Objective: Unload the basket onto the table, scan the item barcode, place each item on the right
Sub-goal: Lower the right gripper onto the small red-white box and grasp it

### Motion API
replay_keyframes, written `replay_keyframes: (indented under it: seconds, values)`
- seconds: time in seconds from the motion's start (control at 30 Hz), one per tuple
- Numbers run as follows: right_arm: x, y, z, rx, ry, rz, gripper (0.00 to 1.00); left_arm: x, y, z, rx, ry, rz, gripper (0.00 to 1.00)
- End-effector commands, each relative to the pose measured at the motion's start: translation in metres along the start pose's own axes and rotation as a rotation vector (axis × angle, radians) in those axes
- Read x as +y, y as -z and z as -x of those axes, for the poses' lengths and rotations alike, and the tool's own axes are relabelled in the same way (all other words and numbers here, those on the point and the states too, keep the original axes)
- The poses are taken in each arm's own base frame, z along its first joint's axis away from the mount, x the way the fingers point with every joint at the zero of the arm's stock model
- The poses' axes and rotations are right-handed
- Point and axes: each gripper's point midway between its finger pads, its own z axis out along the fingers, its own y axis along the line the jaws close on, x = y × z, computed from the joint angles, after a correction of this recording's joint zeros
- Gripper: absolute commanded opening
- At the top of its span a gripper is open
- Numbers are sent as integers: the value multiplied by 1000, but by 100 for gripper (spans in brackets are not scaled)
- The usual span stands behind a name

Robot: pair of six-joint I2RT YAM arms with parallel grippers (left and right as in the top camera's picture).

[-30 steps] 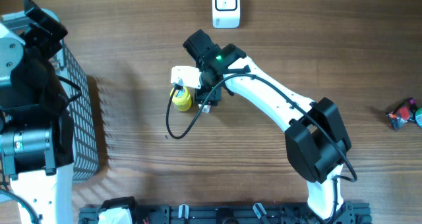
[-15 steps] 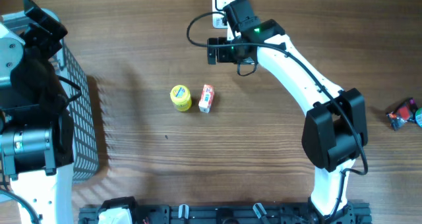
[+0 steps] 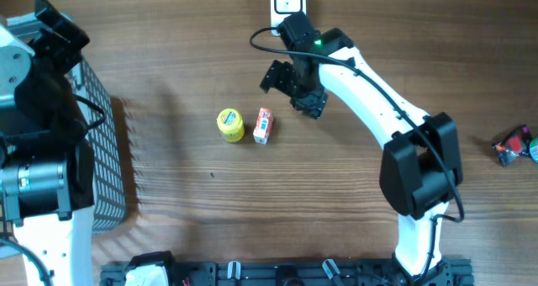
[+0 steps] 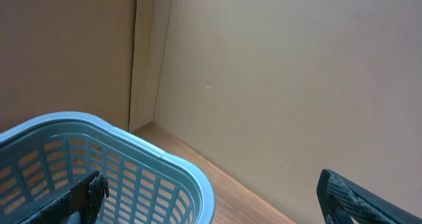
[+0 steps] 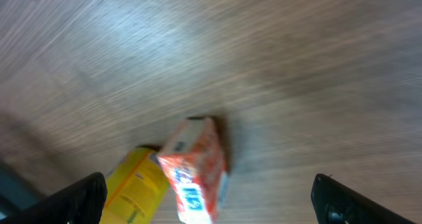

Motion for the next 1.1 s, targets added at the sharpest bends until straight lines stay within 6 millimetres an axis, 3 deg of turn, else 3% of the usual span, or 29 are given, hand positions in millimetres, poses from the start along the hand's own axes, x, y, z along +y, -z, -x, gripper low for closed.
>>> replay_keyframes:
  seconds: [0.0,0.17,0.27,0.33,0.4,0.67,1.07]
  values:
    - [9,-29,-19,77,77,-8,98,-1,-10,-10,26,-3,6,100]
    - [8,-46,-23,89,130,-24,89,-1,-15,-15,39,-9,11,100]
    - [2,-60,-24,111,120,-52,77,-1,-15,-15,39,-9,11,100]
    - [-2,-66,-25,123,117,-64,77,-2,-15,-15,39,-9,11,100]
    - [-2,-67,-25,124,117,-65,74,-1,-15,-15,39,-10,11,100]
    - [-6,-67,-23,109,114,-86,44,-2,-15,-15,39,-9,11,100]
    - [-17,-66,-21,94,139,-141,22,-1,-15,-15,39,-10,11,100]
